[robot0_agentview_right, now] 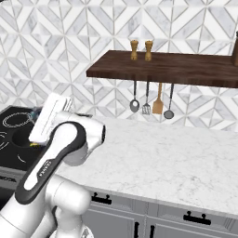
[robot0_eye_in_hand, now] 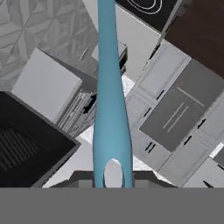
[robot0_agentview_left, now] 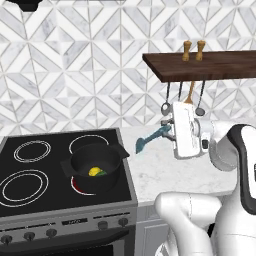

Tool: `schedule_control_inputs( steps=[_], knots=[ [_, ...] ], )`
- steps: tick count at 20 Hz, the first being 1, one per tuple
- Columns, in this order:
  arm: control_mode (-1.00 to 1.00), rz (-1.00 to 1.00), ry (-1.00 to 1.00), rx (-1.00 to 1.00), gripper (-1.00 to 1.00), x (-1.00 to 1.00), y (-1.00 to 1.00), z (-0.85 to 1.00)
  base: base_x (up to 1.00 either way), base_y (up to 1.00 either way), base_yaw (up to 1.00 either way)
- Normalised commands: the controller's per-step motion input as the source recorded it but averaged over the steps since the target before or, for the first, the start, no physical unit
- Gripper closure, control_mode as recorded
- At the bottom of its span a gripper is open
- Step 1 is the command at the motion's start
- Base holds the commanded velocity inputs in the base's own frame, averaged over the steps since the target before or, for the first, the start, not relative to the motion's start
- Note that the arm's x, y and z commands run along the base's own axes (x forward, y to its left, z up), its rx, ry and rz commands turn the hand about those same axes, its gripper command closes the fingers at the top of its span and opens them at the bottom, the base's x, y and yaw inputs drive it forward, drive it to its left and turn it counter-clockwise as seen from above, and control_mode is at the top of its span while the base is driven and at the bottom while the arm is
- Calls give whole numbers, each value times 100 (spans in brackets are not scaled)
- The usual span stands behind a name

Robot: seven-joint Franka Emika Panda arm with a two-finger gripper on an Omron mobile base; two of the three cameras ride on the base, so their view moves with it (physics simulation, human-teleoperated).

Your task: Put the broccoli and lemon in the pot. Retrieve the spatula and lightly stir the vegetables in the pot.

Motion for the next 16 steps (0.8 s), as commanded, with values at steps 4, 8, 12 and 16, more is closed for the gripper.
schedule_control_inputs(
  steps=[4,8,12,16],
  knots=[
    [-100,-1,76,38,100,14,19,32,0,0,0],
    [-100,-1,37,3,100,13,10,2,0,0,0],
    [-100,-3,16,-10,100,21,26,9,0,0,0],
    [-100,-1,13,-10,100,11,16,21,0,0,0]
  ],
)
